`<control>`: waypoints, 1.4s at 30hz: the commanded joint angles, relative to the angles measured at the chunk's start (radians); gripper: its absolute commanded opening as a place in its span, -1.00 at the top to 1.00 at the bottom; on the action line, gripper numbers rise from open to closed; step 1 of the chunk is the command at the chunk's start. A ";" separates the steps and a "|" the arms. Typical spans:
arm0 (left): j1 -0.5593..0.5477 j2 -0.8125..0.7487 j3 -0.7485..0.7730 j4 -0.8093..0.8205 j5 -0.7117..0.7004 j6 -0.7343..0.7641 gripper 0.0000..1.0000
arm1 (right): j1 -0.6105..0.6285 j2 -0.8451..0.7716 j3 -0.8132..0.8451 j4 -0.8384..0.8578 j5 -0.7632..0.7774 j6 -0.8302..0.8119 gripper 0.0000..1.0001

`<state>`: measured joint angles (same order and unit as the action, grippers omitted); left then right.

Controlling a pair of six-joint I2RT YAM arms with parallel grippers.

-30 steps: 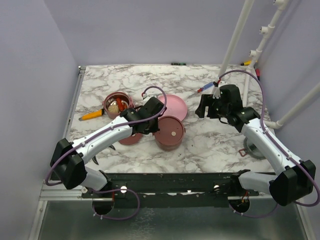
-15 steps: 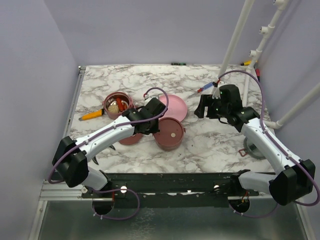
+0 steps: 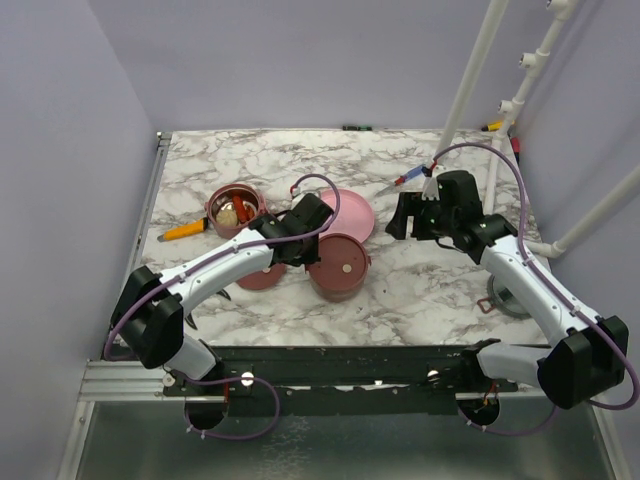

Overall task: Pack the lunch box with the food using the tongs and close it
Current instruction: Close the box lid on the packing box.

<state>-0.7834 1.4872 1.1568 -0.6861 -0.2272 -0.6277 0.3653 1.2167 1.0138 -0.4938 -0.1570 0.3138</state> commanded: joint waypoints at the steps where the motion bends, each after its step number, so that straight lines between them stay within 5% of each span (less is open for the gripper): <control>1: 0.013 0.000 0.015 0.002 0.021 0.029 1.00 | 0.001 0.008 -0.022 0.014 -0.030 -0.002 -0.57; 4: 0.018 -0.005 0.016 0.000 0.035 0.035 0.94 | 0.001 0.011 -0.024 0.014 -0.031 -0.004 -0.56; 9: 0.018 0.004 0.033 -0.007 0.042 0.054 0.36 | 0.001 0.013 -0.025 0.017 -0.051 -0.009 -0.59; 10: 0.017 0.003 0.041 -0.010 0.040 0.060 0.25 | 0.001 0.012 -0.024 0.016 -0.059 -0.014 -0.76; 15: 0.019 -0.004 0.091 -0.017 0.034 0.107 -0.03 | 0.000 -0.006 -0.036 0.014 -0.105 -0.036 -0.85; 42: 0.028 0.017 -0.010 0.094 0.090 0.197 -0.19 | 0.118 0.110 -0.136 0.143 -0.179 0.067 -0.93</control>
<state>-0.7593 1.4952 1.1713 -0.6239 -0.1516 -0.4492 0.4644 1.2842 0.8757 -0.3939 -0.3500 0.3679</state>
